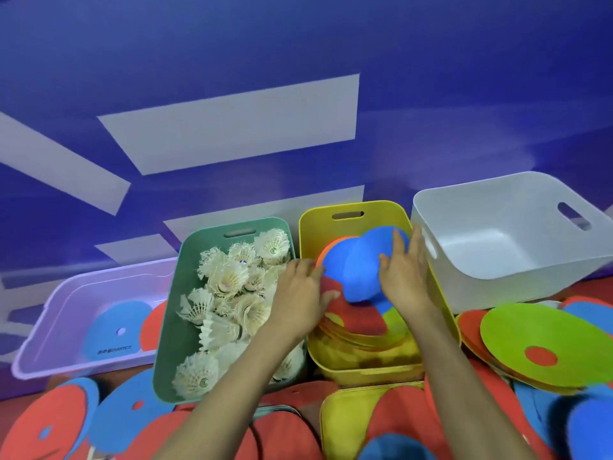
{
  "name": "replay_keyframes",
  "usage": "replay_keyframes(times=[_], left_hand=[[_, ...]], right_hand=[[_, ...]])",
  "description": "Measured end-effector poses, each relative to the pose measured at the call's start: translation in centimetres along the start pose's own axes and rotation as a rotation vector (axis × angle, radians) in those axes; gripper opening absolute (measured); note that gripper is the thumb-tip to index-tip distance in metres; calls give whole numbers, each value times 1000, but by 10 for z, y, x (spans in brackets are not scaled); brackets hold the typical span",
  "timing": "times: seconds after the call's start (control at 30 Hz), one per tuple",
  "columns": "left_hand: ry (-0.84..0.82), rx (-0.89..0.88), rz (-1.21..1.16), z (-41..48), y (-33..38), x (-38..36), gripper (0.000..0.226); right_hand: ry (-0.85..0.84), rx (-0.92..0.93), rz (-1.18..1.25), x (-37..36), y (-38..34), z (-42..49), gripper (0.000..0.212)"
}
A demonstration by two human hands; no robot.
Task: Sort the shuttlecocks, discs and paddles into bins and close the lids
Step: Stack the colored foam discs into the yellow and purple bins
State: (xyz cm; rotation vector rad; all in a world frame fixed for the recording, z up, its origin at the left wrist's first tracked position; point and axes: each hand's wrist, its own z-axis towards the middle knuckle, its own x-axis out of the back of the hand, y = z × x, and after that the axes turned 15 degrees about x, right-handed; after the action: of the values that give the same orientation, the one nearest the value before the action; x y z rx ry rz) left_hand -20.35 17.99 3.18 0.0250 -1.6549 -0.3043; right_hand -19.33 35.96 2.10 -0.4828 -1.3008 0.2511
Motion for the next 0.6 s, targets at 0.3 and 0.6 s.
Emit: replay_keyframes(times=[0.3, 0.6], left_hand=[[114, 112, -457, -31, -41, 13, 28], [215, 242, -548, -99, -145, 41, 23]], right_hand=[[-87, 200, 137, -10, -54, -26, 42], [-102, 569, 276, -39, -176, -83, 30]])
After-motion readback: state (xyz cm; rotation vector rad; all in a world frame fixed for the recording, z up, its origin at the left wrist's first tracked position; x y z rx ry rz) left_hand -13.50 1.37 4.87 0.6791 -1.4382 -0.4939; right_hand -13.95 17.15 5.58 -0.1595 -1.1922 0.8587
